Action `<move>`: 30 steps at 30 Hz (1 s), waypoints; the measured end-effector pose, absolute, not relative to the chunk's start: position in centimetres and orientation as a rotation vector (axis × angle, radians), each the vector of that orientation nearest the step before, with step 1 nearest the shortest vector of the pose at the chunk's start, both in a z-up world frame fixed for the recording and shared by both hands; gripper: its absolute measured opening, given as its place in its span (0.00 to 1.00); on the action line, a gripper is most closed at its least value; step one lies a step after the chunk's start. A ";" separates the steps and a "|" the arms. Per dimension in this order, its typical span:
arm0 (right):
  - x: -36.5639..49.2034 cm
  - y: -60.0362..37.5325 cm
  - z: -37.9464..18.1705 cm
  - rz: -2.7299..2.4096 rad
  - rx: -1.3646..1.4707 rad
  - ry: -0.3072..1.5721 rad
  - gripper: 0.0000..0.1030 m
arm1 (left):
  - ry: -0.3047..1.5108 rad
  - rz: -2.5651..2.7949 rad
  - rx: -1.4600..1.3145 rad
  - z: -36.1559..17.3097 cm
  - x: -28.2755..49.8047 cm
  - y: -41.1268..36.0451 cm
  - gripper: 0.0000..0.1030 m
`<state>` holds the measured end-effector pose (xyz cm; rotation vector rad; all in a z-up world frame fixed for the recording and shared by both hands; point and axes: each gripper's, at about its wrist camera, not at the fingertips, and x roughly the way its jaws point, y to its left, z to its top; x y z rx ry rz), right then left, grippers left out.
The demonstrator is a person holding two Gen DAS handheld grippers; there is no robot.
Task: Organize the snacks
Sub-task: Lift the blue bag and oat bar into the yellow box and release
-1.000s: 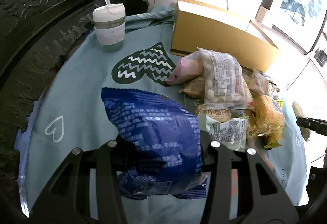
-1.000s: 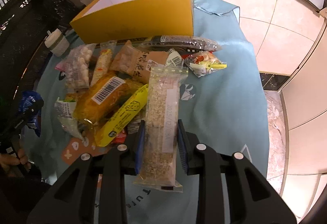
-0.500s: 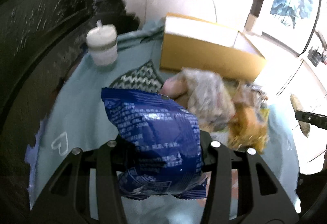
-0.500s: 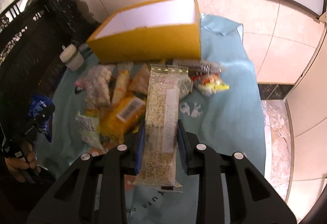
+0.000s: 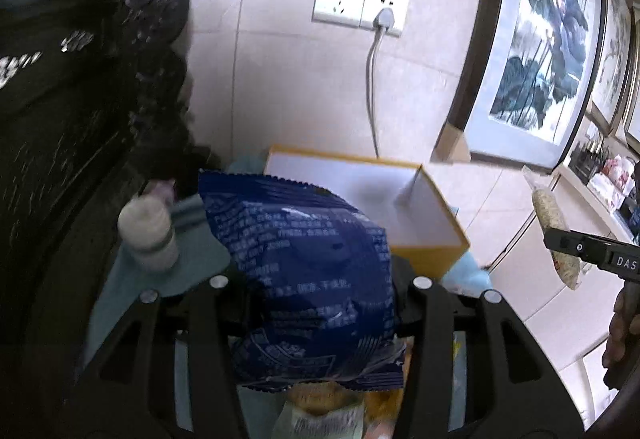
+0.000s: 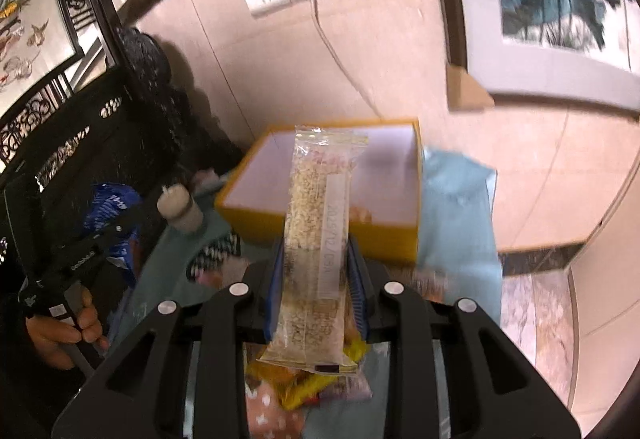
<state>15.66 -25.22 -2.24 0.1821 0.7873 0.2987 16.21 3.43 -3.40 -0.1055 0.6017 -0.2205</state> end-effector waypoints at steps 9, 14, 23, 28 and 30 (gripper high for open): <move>22.2 -25.6 0.6 0.306 0.172 0.763 0.29 | 0.591 -0.225 -0.062 -1.0 23.0 0.1 0.46; 25.6 -25.3 1.4 0.301 0.152 0.760 0.29 | 0.595 -0.222 -0.003 -0.4 26.7 -2.0 0.46; 32.2 -24.3 -0.3 0.241 0.153 0.829 0.71 | 0.638 -0.213 0.006 -2.0 32.4 -4.3 0.90; 31.1 -24.5 -1.9 0.212 0.137 0.846 0.70 | 0.675 -0.161 -0.001 -4.1 32.3 -2.9 0.92; 29.7 -24.5 -2.7 0.214 0.116 0.867 0.71 | 0.680 -0.142 -0.013 -4.8 31.2 -1.7 0.92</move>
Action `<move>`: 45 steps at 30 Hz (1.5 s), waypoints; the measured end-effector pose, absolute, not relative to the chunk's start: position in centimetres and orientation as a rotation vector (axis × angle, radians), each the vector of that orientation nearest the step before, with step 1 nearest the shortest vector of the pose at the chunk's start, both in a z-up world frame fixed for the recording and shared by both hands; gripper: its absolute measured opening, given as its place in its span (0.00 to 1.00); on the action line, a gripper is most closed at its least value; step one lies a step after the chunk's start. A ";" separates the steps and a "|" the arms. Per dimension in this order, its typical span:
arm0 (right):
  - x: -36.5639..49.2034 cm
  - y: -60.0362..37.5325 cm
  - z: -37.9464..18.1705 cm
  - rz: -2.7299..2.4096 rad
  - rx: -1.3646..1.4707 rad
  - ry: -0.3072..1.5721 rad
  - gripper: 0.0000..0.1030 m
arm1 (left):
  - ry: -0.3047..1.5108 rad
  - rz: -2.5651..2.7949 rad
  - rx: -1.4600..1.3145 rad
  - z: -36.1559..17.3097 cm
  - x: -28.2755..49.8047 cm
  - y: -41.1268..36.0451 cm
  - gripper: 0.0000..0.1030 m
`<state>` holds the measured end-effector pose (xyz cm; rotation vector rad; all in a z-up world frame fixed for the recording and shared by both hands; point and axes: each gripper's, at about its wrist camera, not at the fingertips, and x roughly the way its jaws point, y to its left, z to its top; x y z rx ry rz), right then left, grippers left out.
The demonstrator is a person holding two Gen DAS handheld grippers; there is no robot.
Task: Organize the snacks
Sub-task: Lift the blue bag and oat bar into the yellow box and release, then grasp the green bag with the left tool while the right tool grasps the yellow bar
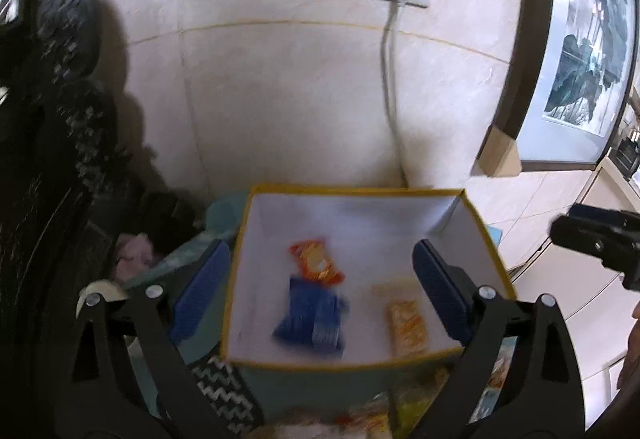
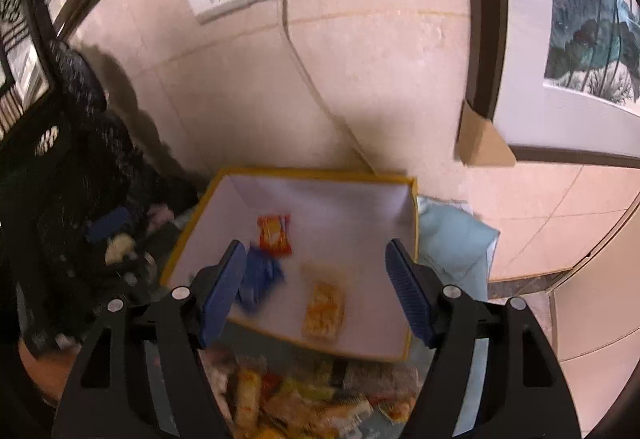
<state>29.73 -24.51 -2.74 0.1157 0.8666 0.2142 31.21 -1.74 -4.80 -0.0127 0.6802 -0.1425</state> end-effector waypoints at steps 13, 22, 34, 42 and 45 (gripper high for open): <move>17.1 -24.1 -13.4 0.212 0.180 1.121 0.71 | 0.837 -0.084 -0.077 -14.2 17.6 3.6 0.94; 11.9 -23.3 -18.9 0.164 0.186 1.230 0.70 | 0.918 -0.121 -0.006 -19.6 12.0 2.8 0.94; 13.7 -20.5 -21.7 0.176 0.127 1.279 0.63 | 0.917 -0.207 0.133 -23.5 10.3 -0.2 0.94; 15.0 -18.5 -23.8 0.191 0.070 1.292 0.68 | 0.936 -0.180 0.053 -25.4 11.1 0.8 0.98; 14.7 -18.0 -23.6 0.192 -0.042 1.261 0.37 | 0.930 -0.200 0.051 -25.5 10.8 1.0 0.95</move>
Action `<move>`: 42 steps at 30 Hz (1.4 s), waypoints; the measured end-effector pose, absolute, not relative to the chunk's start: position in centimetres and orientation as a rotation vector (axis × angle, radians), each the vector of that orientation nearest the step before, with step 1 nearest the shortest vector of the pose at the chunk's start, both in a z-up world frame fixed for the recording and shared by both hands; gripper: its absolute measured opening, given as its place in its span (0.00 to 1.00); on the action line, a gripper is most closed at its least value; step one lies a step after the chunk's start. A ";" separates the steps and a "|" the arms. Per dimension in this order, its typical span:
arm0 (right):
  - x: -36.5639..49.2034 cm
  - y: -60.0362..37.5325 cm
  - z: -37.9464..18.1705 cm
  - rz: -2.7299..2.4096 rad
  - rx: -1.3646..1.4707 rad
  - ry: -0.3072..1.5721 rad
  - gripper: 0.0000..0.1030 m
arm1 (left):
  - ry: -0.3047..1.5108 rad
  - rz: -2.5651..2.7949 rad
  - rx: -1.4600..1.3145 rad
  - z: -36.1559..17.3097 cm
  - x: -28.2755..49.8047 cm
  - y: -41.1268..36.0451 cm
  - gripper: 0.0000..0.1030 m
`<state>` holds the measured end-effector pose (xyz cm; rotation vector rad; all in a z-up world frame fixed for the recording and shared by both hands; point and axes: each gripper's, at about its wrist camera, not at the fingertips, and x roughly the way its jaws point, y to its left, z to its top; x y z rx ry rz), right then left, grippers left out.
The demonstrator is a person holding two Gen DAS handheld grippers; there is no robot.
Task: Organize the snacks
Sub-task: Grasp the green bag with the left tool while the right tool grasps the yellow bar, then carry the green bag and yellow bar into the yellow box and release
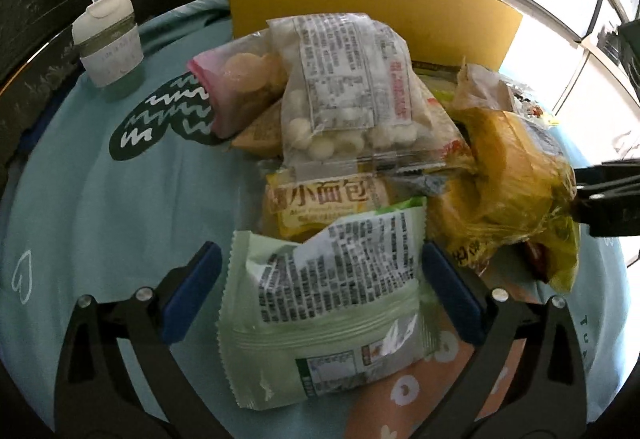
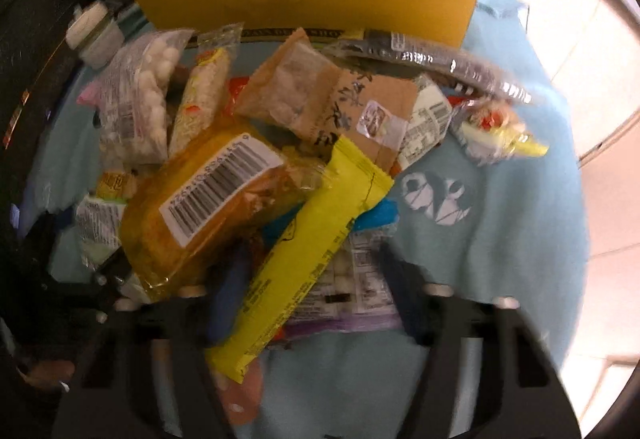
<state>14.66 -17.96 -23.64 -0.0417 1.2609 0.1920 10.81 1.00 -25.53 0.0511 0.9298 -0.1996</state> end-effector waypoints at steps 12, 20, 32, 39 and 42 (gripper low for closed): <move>10.4 -21.7 -23.6 0.221 -0.018 1.241 0.26 | 0.918 -0.255 0.015 -24.7 8.5 2.4 0.34; 9.6 -21.0 -22.3 0.242 -0.020 1.210 0.22 | 0.892 -0.272 -0.037 -23.2 6.9 3.4 0.30; 7.3 -23.1 -20.5 0.247 0.057 1.195 0.20 | 0.880 -0.247 -0.065 -21.8 5.0 5.5 0.30; 6.4 -24.0 -18.8 0.240 0.106 1.162 0.20 | 0.822 -0.276 -0.084 -19.5 4.4 5.5 0.30; 6.1 -24.5 -17.7 0.241 0.143 1.143 0.20 | 0.803 -0.280 -0.088 -18.5 4.2 5.5 0.30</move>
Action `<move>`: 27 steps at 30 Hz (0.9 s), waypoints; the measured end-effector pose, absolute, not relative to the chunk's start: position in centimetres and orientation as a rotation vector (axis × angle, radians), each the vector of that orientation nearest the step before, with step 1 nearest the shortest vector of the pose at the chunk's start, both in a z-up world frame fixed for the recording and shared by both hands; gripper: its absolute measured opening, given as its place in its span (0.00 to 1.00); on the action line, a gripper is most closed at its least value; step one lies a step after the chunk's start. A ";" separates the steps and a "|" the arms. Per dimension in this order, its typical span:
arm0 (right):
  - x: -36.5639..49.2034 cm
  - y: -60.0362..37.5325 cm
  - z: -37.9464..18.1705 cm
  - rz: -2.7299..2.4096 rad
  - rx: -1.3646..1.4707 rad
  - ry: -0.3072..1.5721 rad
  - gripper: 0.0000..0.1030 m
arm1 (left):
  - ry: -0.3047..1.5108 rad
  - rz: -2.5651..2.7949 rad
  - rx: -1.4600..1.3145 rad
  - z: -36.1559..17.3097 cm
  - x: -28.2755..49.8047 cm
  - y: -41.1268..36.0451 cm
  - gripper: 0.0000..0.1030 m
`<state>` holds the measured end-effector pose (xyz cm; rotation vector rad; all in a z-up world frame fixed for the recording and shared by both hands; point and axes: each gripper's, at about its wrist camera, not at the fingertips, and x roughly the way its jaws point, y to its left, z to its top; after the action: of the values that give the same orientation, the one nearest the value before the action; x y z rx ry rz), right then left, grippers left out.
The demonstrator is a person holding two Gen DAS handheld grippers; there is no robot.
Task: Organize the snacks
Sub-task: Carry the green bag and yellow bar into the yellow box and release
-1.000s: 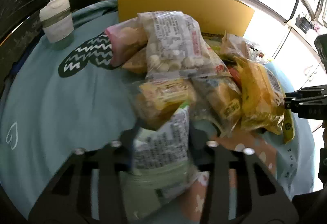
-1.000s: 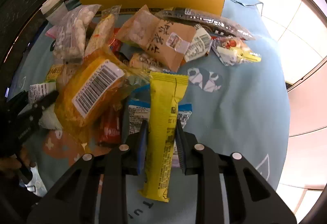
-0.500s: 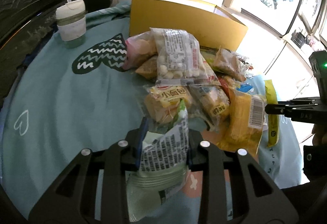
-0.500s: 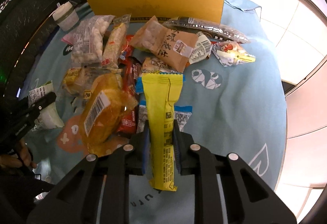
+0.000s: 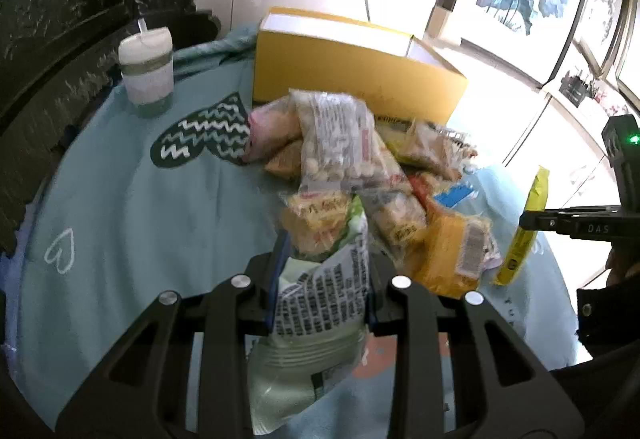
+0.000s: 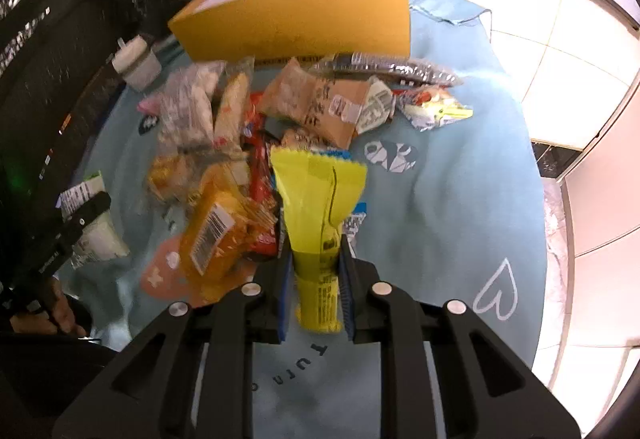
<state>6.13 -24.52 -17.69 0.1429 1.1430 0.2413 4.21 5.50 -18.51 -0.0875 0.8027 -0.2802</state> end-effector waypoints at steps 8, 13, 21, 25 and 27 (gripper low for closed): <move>5.7 -24.8 -15.2 0.251 0.178 1.084 0.20 | 0.758 -0.288 -0.079 -16.1 4.1 5.4 0.30; 5.6 -24.6 -13.4 0.265 0.184 1.044 0.20 | 0.736 -0.295 -0.074 -15.0 4.0 5.3 0.30; 5.8 -24.1 -9.5 0.300 0.194 0.957 0.20 | 0.703 -0.290 -0.080 -13.0 4.4 5.5 0.30; 6.3 -23.9 -7.1 0.319 0.188 0.904 0.20 | 0.665 -0.291 -0.085 -10.9 5.3 5.5 0.30; 6.8 -23.9 -5.7 0.326 0.185 0.875 0.20 | 0.631 -0.297 -0.087 -9.2 6.0 5.4 0.30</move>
<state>6.82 -23.93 -5.74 0.1850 0.8752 0.3263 6.01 5.39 -9.17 -0.0868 0.6313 -0.2965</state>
